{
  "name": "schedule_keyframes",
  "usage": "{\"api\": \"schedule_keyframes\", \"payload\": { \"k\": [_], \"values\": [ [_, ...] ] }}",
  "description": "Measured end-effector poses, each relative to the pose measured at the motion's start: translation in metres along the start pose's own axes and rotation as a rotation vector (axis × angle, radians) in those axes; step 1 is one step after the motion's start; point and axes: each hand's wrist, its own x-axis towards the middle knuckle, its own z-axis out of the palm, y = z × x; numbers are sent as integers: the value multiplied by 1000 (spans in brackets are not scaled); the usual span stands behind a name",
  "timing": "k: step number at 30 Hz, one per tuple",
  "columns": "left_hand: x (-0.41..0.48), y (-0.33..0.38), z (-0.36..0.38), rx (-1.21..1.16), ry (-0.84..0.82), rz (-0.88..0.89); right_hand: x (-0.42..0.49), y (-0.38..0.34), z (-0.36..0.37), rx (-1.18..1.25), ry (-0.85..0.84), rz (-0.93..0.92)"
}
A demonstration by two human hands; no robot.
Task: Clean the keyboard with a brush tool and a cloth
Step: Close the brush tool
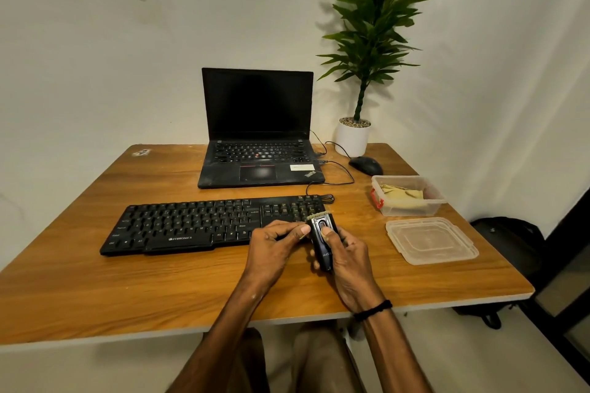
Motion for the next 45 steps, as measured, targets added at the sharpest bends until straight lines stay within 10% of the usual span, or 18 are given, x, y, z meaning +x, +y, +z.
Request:
{"api": "schedule_keyframes", "payload": {
  "k": [20, 32, 45],
  "values": [
    [0, -4, -4, 80, 56, 2, -4, -6, 0, 18, 55, 12],
    [-3, -6, 10, 564, -14, 245, 35, -83, -104, -900, 748, -38],
    [16, -16, 77, 903, -232, 450, 48, -99, -166, -1266, 654, 248]
  ]
}}
